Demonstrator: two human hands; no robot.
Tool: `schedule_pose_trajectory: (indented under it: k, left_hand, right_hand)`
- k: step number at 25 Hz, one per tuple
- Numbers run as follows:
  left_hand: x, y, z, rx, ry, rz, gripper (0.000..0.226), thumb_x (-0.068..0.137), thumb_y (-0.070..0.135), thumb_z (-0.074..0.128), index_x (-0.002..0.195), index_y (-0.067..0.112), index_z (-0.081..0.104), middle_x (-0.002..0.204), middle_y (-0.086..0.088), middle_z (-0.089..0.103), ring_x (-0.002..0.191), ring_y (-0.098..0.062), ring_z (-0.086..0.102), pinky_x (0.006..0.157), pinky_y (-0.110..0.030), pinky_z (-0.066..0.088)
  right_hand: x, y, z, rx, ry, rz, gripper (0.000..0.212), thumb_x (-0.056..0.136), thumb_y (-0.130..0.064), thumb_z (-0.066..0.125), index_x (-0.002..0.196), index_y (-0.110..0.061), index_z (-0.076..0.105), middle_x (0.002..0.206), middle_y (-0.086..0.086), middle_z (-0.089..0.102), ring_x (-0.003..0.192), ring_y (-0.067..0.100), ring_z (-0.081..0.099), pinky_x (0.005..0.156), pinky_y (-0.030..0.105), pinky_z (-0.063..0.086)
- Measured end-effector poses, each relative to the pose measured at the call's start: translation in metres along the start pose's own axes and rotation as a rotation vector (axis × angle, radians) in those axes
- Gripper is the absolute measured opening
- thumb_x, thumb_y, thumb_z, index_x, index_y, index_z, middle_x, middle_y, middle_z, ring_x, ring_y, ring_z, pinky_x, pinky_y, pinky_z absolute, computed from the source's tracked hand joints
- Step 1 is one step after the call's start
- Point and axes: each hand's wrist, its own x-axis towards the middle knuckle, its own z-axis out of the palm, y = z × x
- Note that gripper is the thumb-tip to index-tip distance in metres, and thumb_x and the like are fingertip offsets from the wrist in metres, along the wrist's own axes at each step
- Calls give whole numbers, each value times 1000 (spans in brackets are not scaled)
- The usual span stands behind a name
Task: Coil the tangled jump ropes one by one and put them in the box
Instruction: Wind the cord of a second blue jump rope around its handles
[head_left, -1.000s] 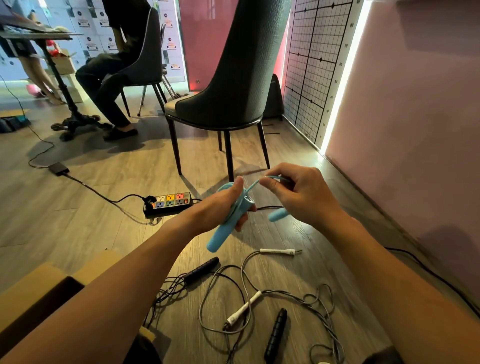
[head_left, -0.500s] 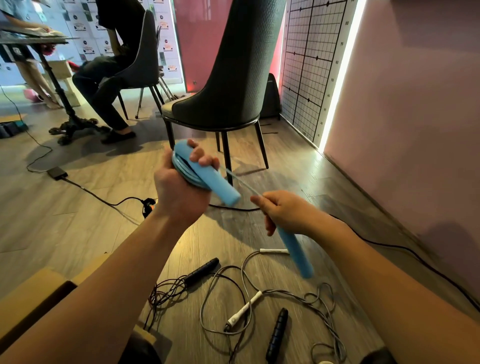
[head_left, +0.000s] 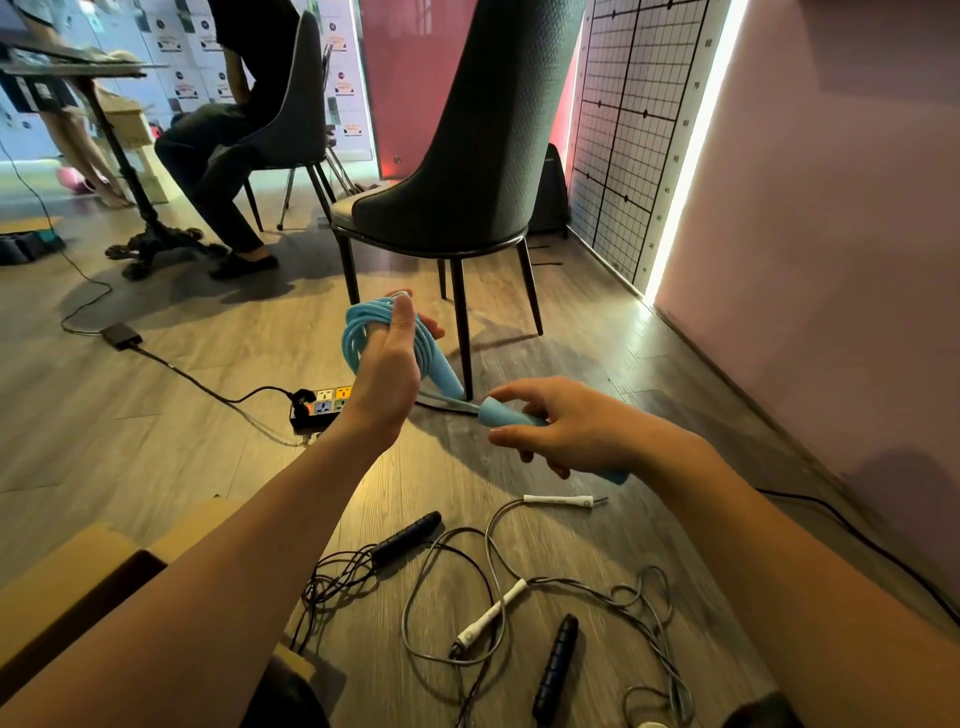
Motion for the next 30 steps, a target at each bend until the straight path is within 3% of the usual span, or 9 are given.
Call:
schedule_pose_trajectory:
  k: [3, 7, 11, 14, 17, 19, 21, 25, 30]
  left_hand:
    - [-6, 1, 3, 144, -105, 24, 23, 104, 42, 34, 101, 28, 52, 101, -14, 60, 93, -22, 57, 95, -39, 46]
    - [-6, 11, 17, 285, -222, -45, 52, 97, 55, 37, 117, 10, 54, 103, -16, 60, 91, -19, 60, 92, -37, 50]
    - [-15, 18, 24, 128, -281, -513, 48, 100, 50, 43, 103, 4, 56, 71, -6, 62, 58, -14, 60, 53, -25, 53]
    - [-16, 15, 15, 178, -613, -604, 70, 92, 73, 34, 86, 7, 58, 58, -4, 55, 48, -16, 53, 49, -28, 49]
    - [-15, 14, -2, 115, -927, -722, 85, 66, 92, 43, 79, 10, 58, 59, -2, 54, 46, -12, 52, 46, -24, 47]
    - [-17, 12, -9, 89, -1168, -822, 85, 56, 86, 66, 88, 8, 56, 58, 2, 55, 46, -7, 52, 46, -21, 47]
    - [-18, 6, -16, 77, -1302, -861, 75, 58, 67, 83, 93, 7, 54, 57, 4, 54, 46, -5, 52, 47, -20, 47]
    - [-18, 6, -16, 80, -1268, -822, 22, 66, 18, 76, 85, 11, 67, 55, 0, 54, 43, -8, 52, 47, -21, 48]
    - [-15, 12, 1, 77, -898, -759, 15, 67, 1, 65, 82, 3, 68, 69, -12, 61, 55, -16, 60, 56, -26, 54]
  right_hand:
    - [2, 7, -6, -55, 326, -145, 38, 88, -32, 73, 124, -20, 66, 90, -5, 69, 67, -1, 64, 59, 25, 55]
    - [3, 16, -8, -233, 663, -292, 37, 83, -47, 73, 113, -25, 73, 96, -10, 74, 80, 9, 67, 69, 40, 58]
    - [1, 19, -12, -539, 768, -403, 37, 83, -53, 71, 109, -26, 73, 99, -15, 72, 83, 4, 62, 79, 33, 46]
    - [5, 15, -9, -531, 714, -431, 35, 85, -50, 67, 109, -26, 70, 101, -18, 66, 89, 6, 61, 85, 35, 46]
    - [4, 7, -11, -302, 379, -317, 31, 87, -46, 65, 108, -24, 67, 113, -13, 57, 94, 5, 57, 82, 26, 51]
    - [0, 1, -11, -126, 65, -156, 28, 90, -43, 64, 107, -21, 64, 106, -7, 59, 84, 2, 57, 73, 22, 49]
    - [-4, -3, -8, -9, -92, -89, 29, 93, -41, 62, 107, -16, 61, 91, -6, 61, 73, 0, 56, 68, 21, 49]
    - [-5, -7, -5, 99, -113, -77, 34, 95, -37, 60, 108, -5, 57, 96, 3, 65, 81, 3, 64, 76, 26, 56]
    - [-12, -6, -14, 204, -6, -26, 34, 96, -39, 59, 111, -9, 51, 104, 11, 69, 92, 17, 68, 76, 32, 60]
